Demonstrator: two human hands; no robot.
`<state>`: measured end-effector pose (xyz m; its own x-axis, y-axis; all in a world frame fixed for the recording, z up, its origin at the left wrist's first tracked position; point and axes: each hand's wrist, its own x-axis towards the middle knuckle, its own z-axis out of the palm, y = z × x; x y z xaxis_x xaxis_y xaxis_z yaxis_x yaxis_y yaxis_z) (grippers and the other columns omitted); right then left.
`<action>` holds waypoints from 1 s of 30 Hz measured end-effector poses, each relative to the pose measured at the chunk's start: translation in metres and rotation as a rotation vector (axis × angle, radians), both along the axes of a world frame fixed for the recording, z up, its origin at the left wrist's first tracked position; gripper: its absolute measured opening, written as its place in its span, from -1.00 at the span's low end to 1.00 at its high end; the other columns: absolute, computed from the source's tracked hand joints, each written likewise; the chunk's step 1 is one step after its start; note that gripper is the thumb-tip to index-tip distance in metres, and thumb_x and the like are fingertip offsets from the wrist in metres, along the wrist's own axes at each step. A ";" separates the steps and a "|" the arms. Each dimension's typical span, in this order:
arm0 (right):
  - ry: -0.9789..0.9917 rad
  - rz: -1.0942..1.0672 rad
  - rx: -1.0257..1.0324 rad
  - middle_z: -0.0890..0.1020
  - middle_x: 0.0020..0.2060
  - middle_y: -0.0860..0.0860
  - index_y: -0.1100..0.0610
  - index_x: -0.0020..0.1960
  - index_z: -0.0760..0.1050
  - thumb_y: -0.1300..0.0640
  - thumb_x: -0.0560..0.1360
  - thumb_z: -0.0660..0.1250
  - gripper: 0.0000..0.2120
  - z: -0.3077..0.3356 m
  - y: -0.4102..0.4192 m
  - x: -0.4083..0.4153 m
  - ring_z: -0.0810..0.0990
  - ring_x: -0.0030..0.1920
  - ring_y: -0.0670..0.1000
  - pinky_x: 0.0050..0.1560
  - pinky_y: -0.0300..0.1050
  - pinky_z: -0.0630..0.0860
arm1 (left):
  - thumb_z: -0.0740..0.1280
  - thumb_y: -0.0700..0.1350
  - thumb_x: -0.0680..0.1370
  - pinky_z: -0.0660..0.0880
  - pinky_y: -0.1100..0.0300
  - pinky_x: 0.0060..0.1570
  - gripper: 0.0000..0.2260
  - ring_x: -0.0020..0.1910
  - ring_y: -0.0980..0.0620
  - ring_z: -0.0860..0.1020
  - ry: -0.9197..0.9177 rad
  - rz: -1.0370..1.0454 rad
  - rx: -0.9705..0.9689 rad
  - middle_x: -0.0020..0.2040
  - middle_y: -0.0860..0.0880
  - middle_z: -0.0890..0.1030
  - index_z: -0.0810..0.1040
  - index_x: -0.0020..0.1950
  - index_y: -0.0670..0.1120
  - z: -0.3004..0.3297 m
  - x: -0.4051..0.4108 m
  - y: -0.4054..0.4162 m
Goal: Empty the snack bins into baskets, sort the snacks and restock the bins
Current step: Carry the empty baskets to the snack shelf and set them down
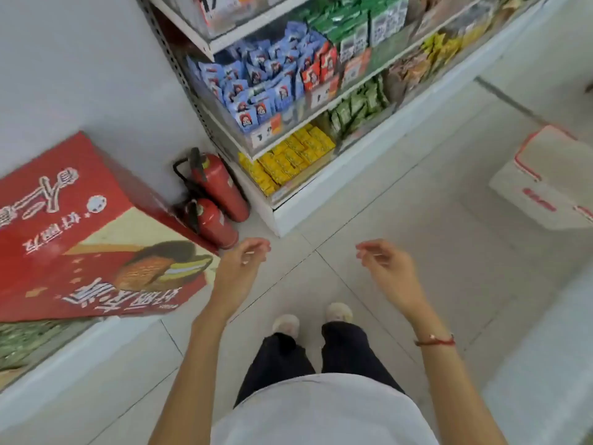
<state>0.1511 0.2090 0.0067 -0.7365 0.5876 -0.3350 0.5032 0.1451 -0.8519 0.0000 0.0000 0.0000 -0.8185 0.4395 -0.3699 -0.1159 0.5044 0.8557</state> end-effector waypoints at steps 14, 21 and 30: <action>-0.277 -0.421 0.107 0.65 -0.10 -0.09 0.05 0.03 0.61 0.11 0.56 0.32 -0.89 -0.019 0.011 0.124 0.61 -0.08 -0.05 0.03 -0.02 0.54 | 0.25 0.12 0.53 0.51 0.05 0.13 -0.89 0.03 0.09 0.61 0.079 -0.624 -0.044 -0.02 0.23 0.64 0.57 -0.09 0.26 -0.012 0.003 0.129; -0.299 -0.431 0.134 0.61 -0.15 -0.16 0.01 0.03 0.59 0.09 0.57 0.29 -0.89 -0.020 0.074 0.154 0.61 -0.08 -0.05 -0.02 -0.03 0.55 | 0.25 0.03 0.62 0.47 0.19 0.06 -0.87 0.08 0.10 0.59 0.103 -0.721 -0.145 0.06 0.16 0.63 0.59 0.08 0.13 -0.025 0.035 0.191; -0.224 -0.448 0.187 0.65 -0.13 -0.13 -0.03 -0.01 0.59 0.11 0.55 0.31 -0.90 -0.016 0.181 0.155 0.62 -0.11 -0.04 0.01 0.04 0.56 | 0.23 0.05 0.63 0.38 0.27 -0.09 -0.80 0.10 0.09 0.55 0.131 -0.761 -0.318 0.11 0.09 0.61 0.57 0.19 0.07 -0.039 0.047 0.247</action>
